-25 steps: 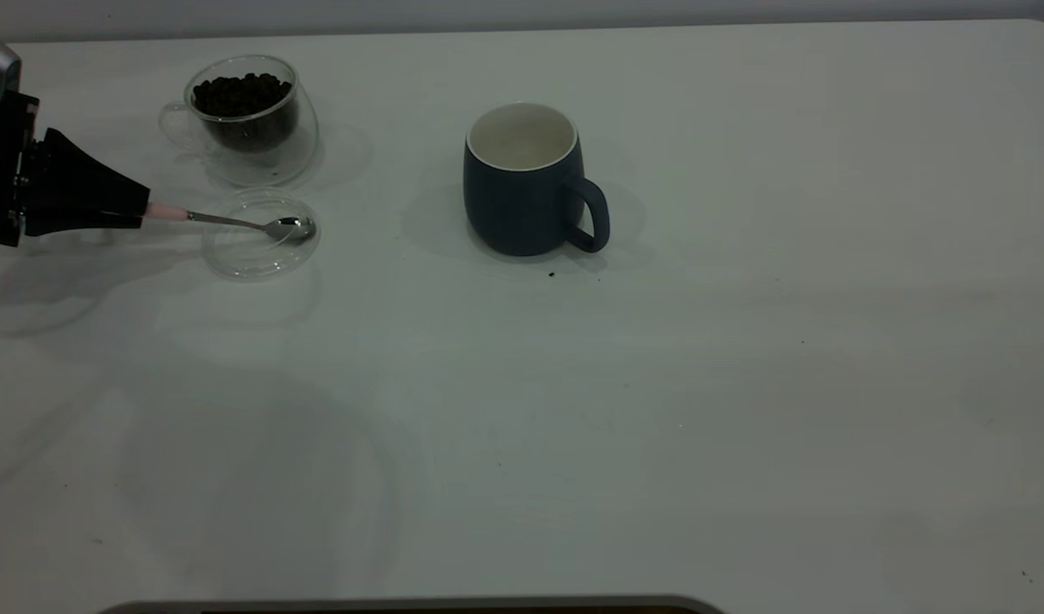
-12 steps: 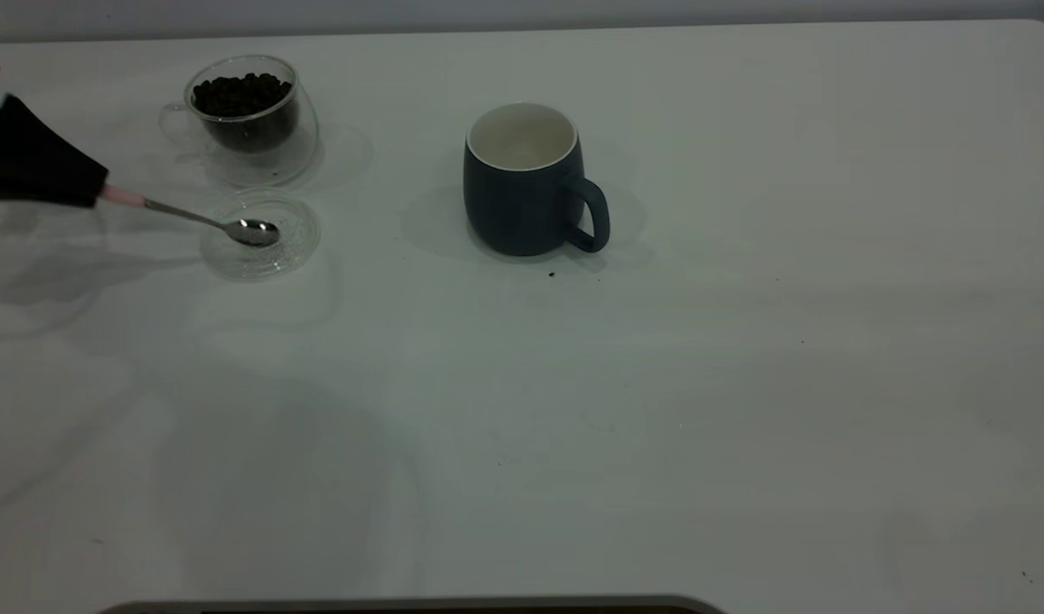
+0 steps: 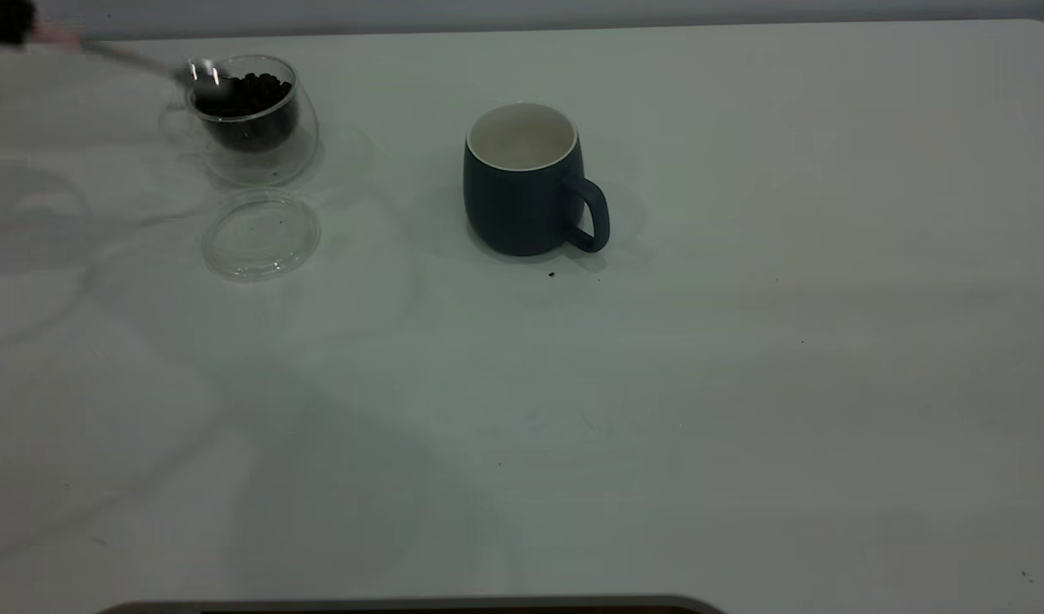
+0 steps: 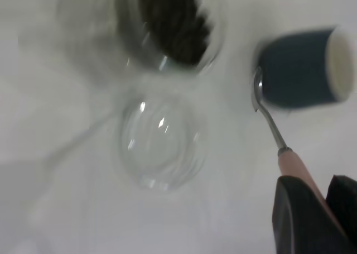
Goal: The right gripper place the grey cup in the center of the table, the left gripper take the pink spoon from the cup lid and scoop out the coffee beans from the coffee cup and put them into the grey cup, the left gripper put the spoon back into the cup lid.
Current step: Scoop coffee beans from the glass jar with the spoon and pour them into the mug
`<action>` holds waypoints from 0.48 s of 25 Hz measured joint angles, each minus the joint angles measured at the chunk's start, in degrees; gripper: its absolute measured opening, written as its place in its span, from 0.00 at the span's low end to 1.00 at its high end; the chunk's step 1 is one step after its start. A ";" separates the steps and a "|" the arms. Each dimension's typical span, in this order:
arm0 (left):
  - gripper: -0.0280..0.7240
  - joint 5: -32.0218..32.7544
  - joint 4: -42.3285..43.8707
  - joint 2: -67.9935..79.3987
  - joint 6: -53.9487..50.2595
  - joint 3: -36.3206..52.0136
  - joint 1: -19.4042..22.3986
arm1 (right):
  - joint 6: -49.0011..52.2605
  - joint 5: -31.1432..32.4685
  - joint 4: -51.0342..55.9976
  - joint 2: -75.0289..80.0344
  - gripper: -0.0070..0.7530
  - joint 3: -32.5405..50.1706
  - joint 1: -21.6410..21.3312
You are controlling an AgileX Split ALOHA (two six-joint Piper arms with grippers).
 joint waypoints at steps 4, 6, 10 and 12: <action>0.20 -2.65 -0.80 -1.73 2.00 0.00 0.00 | 0.00 0.00 0.00 0.00 0.79 0.00 0.00; 0.20 -4.57 -0.85 -1.53 3.54 0.00 0.00 | 0.00 0.00 0.00 0.00 0.79 0.00 0.00; 0.20 -9.20 -3.31 -0.18 7.30 0.00 -0.40 | 0.00 0.00 0.00 0.00 0.79 0.00 0.00; 0.20 -10.59 -4.79 0.61 9.79 0.00 -1.37 | 0.00 0.00 0.00 0.00 0.79 0.00 0.00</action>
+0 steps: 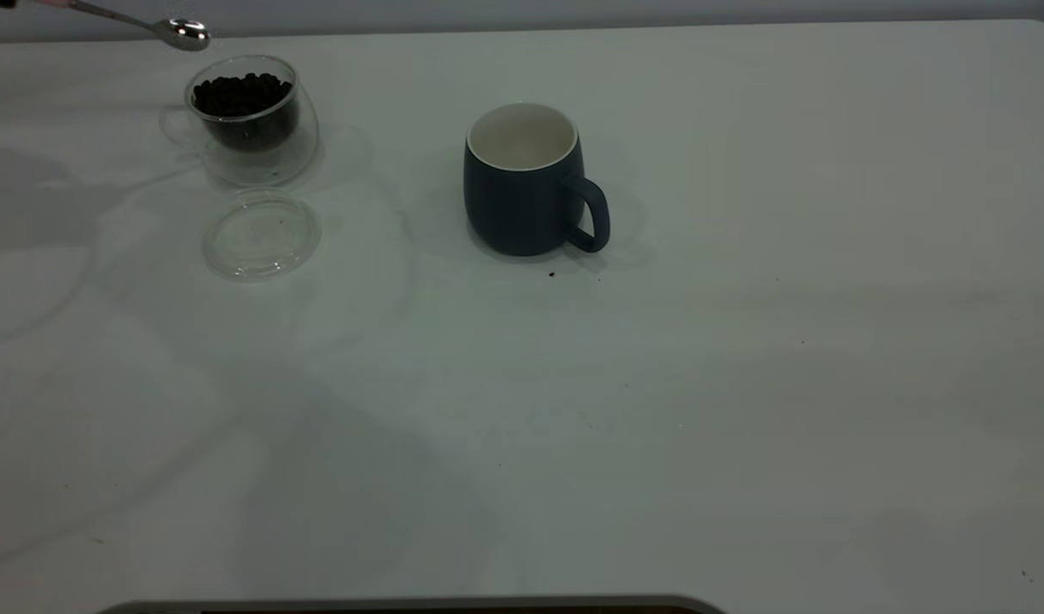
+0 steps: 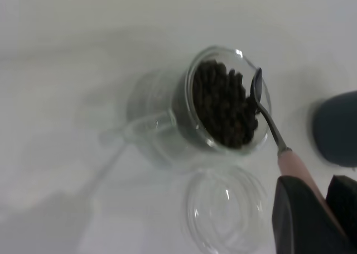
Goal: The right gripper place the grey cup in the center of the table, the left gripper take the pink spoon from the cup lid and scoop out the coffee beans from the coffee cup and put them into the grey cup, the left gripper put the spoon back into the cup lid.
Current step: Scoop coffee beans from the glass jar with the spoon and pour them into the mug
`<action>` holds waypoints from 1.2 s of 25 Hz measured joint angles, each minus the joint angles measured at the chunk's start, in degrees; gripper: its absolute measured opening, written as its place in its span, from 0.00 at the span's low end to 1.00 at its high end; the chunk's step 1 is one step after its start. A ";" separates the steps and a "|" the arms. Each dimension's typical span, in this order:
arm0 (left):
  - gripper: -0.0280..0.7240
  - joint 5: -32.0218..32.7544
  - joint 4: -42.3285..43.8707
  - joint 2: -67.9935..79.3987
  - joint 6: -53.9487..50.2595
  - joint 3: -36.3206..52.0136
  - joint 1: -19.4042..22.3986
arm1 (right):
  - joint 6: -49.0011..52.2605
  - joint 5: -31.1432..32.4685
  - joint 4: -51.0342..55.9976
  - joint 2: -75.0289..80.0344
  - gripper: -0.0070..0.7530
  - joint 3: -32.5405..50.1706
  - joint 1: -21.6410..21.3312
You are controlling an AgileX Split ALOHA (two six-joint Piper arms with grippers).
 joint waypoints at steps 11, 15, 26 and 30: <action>0.20 -6.60 -1.17 4.53 8.75 0.00 -4.15 | 0.00 0.00 0.00 0.00 0.79 0.00 0.00; 0.20 -7.11 -1.61 6.15 9.40 0.00 -4.15 | 0.00 -0.01 0.00 0.00 0.79 0.00 0.00; 0.20 -5.83 -2.93 8.21 0.91 0.00 -4.15 | 0.00 -0.06 0.00 0.00 0.79 0.00 0.00; 0.20 -4.92 -2.93 8.32 -5.03 0.00 -4.15 | 0.00 -0.06 0.00 0.00 0.79 0.00 0.00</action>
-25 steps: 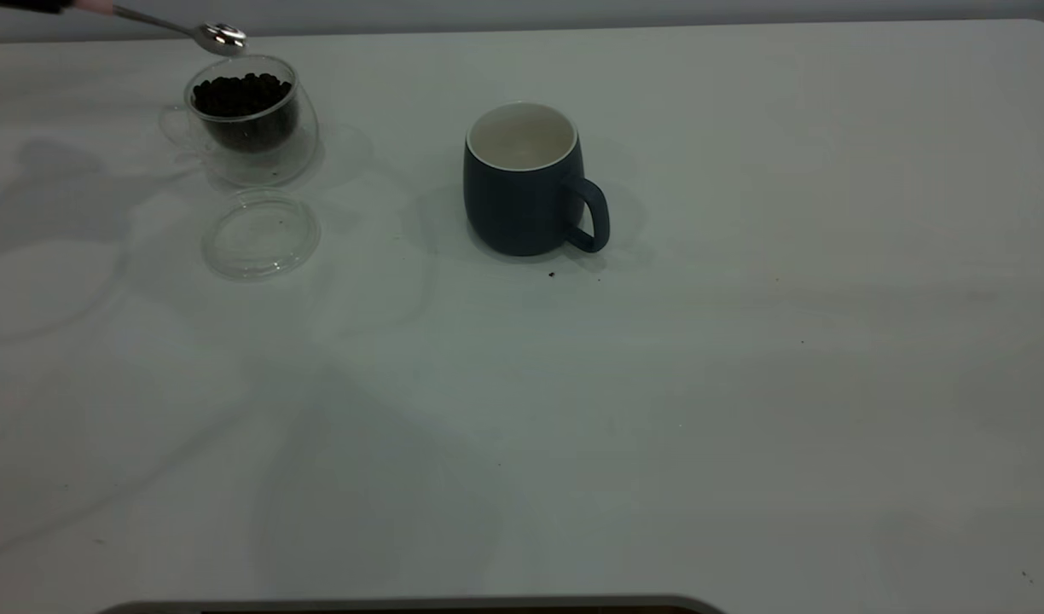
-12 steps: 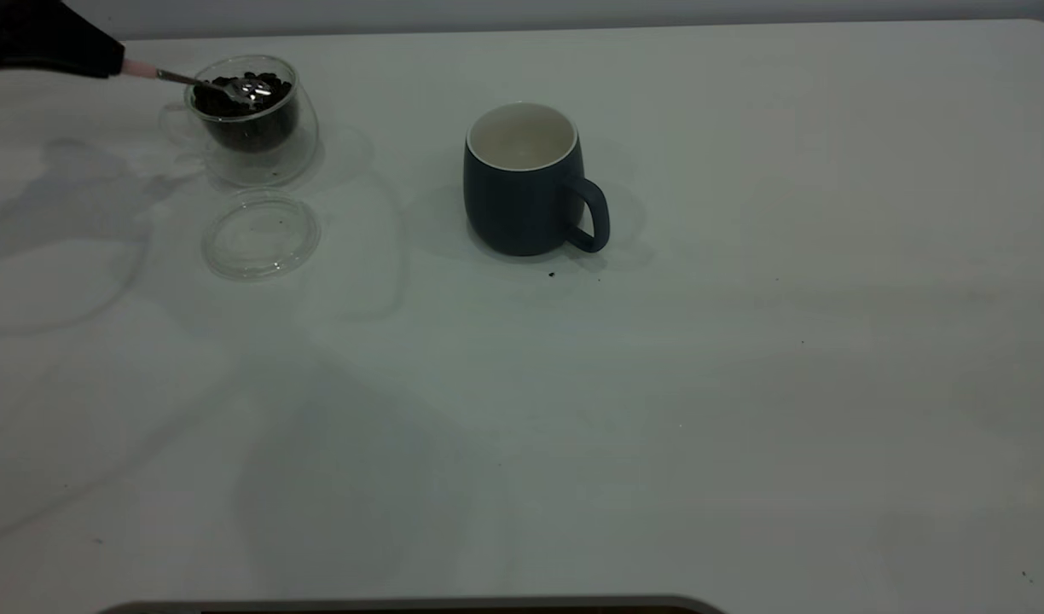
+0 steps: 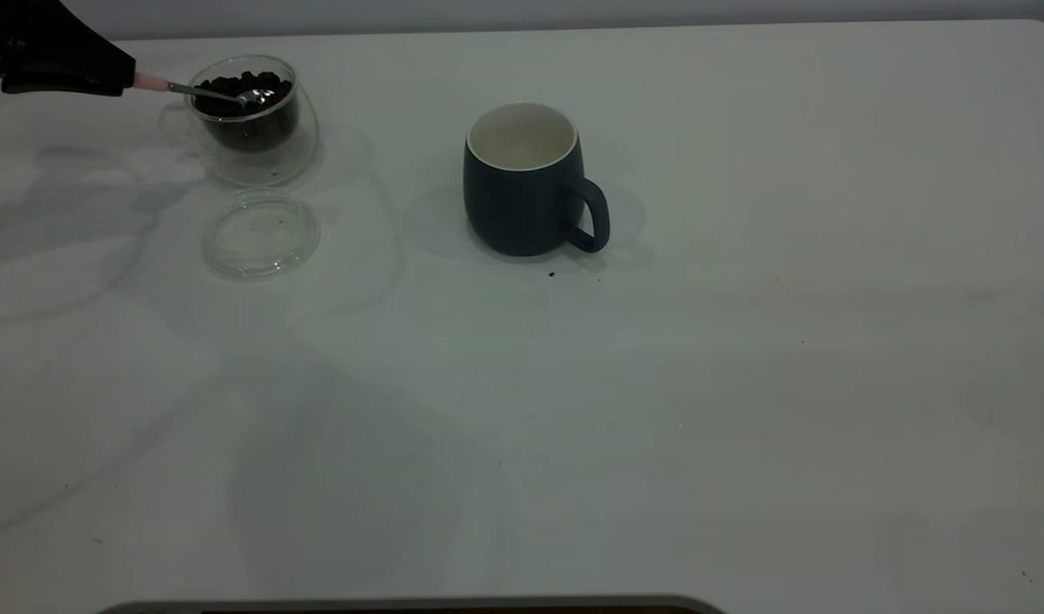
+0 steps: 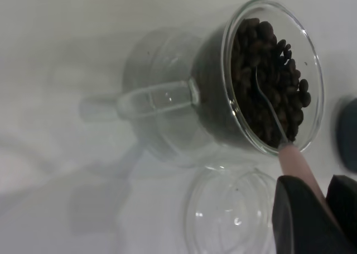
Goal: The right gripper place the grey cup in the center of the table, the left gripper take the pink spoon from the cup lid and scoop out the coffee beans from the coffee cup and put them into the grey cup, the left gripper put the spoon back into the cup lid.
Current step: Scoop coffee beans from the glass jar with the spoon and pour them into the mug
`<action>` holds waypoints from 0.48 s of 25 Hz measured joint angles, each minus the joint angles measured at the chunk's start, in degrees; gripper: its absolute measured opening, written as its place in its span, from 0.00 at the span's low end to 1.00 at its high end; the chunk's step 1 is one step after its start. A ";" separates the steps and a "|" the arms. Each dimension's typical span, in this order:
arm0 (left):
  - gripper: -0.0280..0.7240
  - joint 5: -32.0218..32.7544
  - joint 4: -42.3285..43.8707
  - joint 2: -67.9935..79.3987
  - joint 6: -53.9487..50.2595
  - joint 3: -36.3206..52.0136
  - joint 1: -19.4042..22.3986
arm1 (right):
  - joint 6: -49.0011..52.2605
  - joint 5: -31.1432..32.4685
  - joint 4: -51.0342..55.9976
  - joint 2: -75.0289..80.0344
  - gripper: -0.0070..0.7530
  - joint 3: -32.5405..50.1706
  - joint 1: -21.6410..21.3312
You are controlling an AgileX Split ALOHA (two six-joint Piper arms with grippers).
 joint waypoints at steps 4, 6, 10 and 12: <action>0.20 0.98 0.00 0.00 -4.66 0.00 0.00 | 0.00 0.00 0.00 0.00 0.79 0.00 0.00; 0.20 1.11 0.05 0.00 -6.47 0.00 0.00 | 0.00 0.00 0.00 0.00 0.79 0.00 0.00; 0.20 1.11 0.05 0.00 -7.75 0.00 0.19 | 0.00 0.00 0.00 0.00 0.79 0.00 0.00; 0.20 1.15 0.05 0.00 -8.08 0.00 0.44 | 0.00 0.00 0.00 0.00 0.79 0.00 0.00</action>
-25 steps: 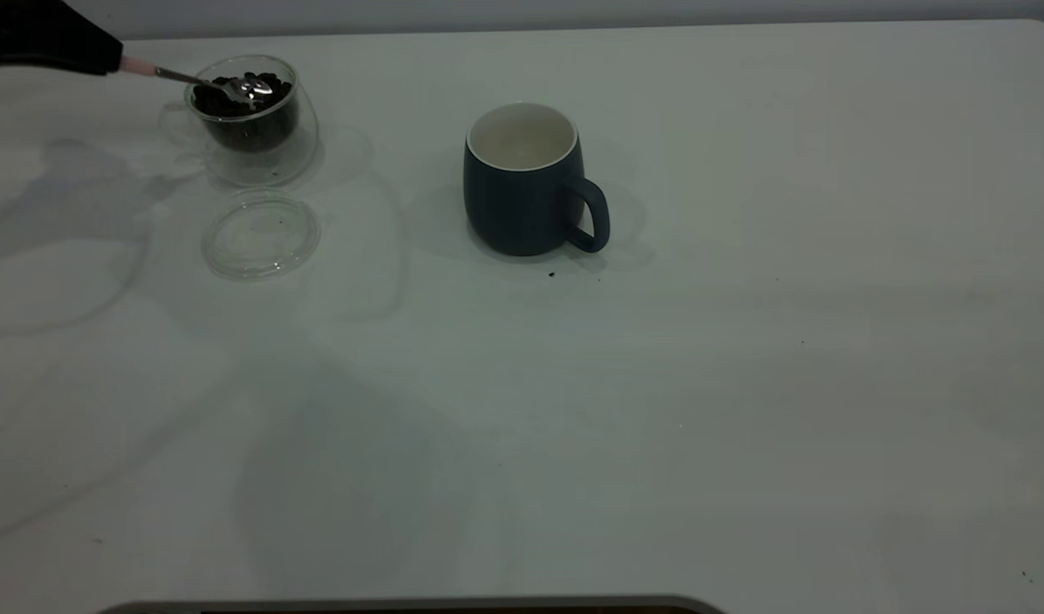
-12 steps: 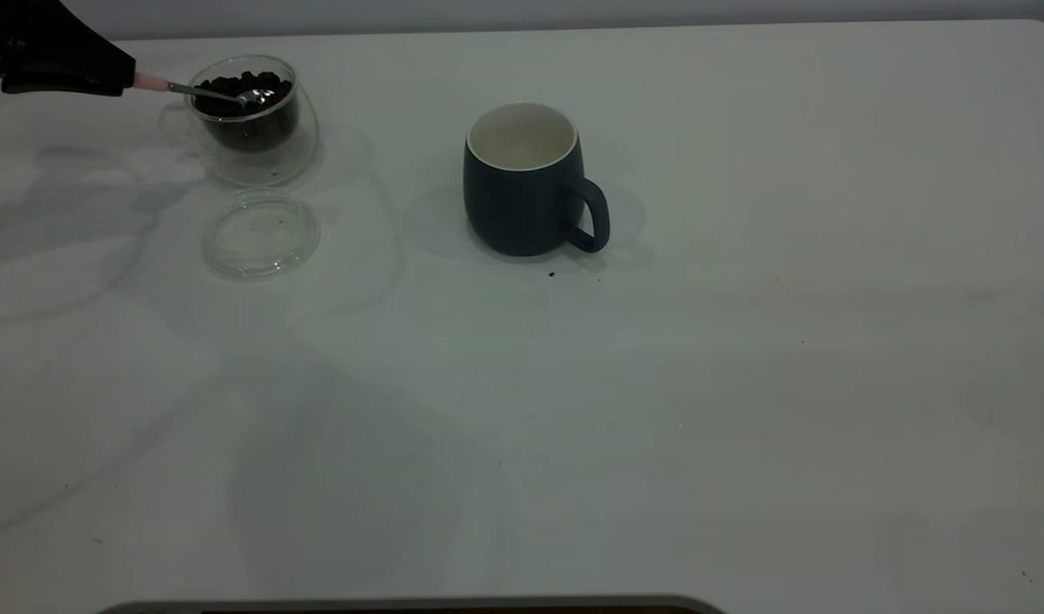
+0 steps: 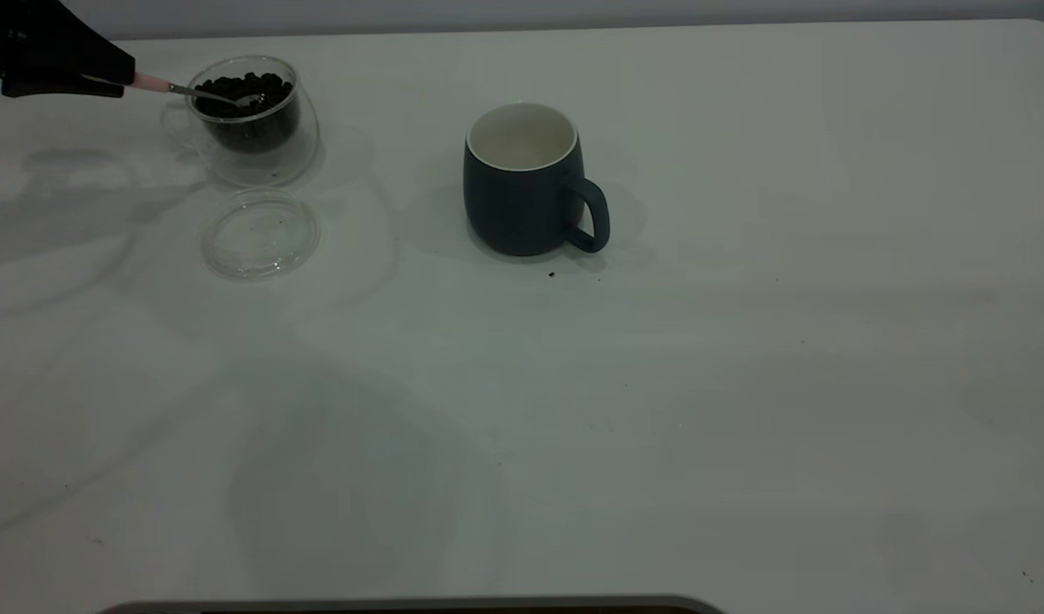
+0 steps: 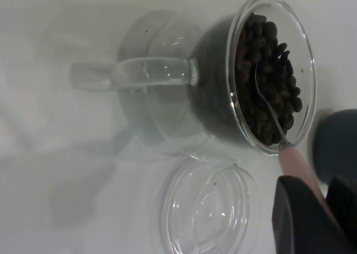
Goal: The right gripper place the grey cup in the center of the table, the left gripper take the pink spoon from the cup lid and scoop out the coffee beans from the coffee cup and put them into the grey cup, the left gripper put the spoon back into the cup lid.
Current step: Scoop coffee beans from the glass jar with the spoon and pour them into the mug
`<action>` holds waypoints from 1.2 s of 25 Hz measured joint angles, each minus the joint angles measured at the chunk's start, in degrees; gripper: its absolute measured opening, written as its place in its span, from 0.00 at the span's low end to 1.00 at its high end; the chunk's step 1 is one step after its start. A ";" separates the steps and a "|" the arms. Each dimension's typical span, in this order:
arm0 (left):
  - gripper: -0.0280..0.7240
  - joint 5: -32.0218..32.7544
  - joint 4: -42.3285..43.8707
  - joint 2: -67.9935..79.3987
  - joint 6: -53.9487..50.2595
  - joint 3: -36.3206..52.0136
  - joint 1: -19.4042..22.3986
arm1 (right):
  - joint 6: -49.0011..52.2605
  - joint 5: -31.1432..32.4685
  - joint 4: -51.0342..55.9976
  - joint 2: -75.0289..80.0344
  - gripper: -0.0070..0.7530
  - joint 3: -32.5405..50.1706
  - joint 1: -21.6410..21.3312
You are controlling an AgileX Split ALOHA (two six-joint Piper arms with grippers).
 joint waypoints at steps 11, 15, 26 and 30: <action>0.20 4.55 -0.23 0.85 -0.11 0.00 3.70 | 0.00 0.00 0.00 0.00 0.79 0.00 0.00; 0.20 6.61 -0.96 1.82 -0.11 0.00 5.60 | 0.00 0.00 0.00 0.00 0.79 0.00 0.00; 0.20 10.76 -9.03 5.73 2.35 0.00 6.20 | 0.00 0.00 0.06 0.00 0.79 0.00 0.00; 0.20 11.62 -9.79 6.01 2.70 0.00 6.32 | 0.00 -0.05 0.06 0.00 0.79 0.00 0.00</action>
